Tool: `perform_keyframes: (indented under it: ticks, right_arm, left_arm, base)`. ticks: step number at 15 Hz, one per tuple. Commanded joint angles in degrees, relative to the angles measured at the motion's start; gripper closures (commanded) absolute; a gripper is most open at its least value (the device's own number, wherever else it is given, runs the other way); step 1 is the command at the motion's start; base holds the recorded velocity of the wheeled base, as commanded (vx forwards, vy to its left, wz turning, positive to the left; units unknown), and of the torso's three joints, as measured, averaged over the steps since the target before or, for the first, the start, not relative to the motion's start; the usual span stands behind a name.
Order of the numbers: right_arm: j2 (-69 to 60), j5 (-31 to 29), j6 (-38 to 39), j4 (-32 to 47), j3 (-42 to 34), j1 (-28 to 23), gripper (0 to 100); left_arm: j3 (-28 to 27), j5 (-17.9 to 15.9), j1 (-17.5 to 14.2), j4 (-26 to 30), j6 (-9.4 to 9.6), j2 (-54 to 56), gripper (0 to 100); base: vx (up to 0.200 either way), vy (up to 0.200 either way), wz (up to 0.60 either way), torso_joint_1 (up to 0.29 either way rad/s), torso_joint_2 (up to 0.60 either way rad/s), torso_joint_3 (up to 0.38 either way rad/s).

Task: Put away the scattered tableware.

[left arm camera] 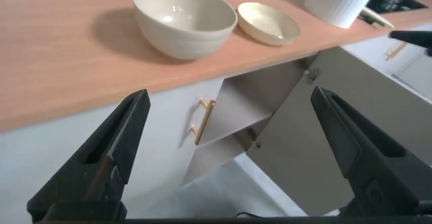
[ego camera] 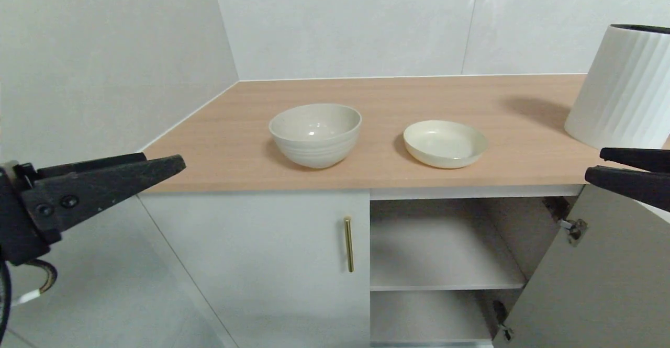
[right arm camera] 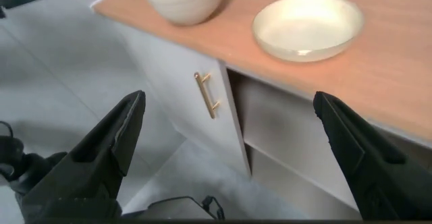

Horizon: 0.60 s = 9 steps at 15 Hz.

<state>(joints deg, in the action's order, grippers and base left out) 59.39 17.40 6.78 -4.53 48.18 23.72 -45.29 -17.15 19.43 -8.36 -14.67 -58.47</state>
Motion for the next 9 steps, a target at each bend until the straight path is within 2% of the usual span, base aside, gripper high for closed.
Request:
perform_keyframes:
  ticks: [1,8,9]
  right_arm:
    - [0.1,0.0,0.0,0.1,0.0,0.0,0]
    - [0.5,-0.1,0.1,0.0,0.1,-0.1,0]
    - [1.4,-0.2,0.1,-1.7,0.4,-0.4,0]
  left_arm:
    - [0.1,-0.1,0.0,0.0,-0.01,-0.6,0]
    - [0.4,-0.2,0.3,0.0,-0.01,-2.0,0]
    - [-0.5,-0.2,2.7,-0.3,-0.01,-4.3,0]
  base:
    - [0.000,0.000,0.00,0.168,-0.46,-0.295]
    - [0.000,0.000,0.00,0.180,-0.46,-0.286]
    - [0.000,0.000,0.00,0.071,-0.21,-0.119]
